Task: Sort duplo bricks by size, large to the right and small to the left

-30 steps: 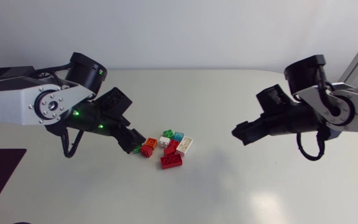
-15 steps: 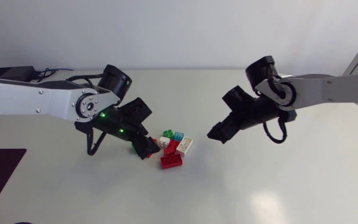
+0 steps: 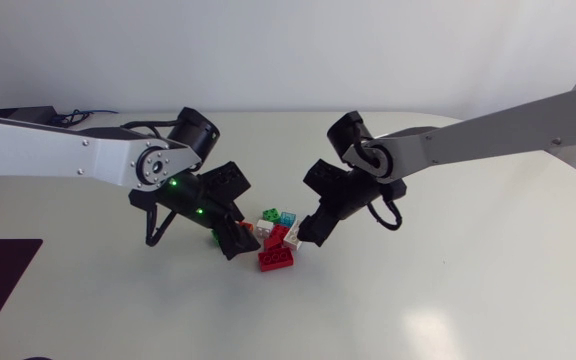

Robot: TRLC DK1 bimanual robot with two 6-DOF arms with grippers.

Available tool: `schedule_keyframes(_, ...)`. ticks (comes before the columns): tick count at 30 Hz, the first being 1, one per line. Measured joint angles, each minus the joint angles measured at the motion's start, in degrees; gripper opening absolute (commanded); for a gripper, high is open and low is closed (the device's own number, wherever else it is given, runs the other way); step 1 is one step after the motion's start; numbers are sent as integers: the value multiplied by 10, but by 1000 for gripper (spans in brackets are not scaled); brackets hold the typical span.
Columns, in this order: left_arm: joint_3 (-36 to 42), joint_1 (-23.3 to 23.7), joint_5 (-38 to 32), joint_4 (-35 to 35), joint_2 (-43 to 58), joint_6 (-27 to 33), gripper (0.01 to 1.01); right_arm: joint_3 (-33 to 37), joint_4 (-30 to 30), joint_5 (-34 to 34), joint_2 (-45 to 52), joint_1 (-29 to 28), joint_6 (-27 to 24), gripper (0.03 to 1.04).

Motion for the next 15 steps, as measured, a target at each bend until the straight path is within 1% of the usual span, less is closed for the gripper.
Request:
schedule_keyframes(9, 0, -25, 2, -6, 11, 19, 957, 18, -3, 33, 39, 19, -18, 992)
schedule_keyframes(15, 0, -25, 4, -21, 15, 35, 957, 40, -7, 39, 56, 31, -23, 992)
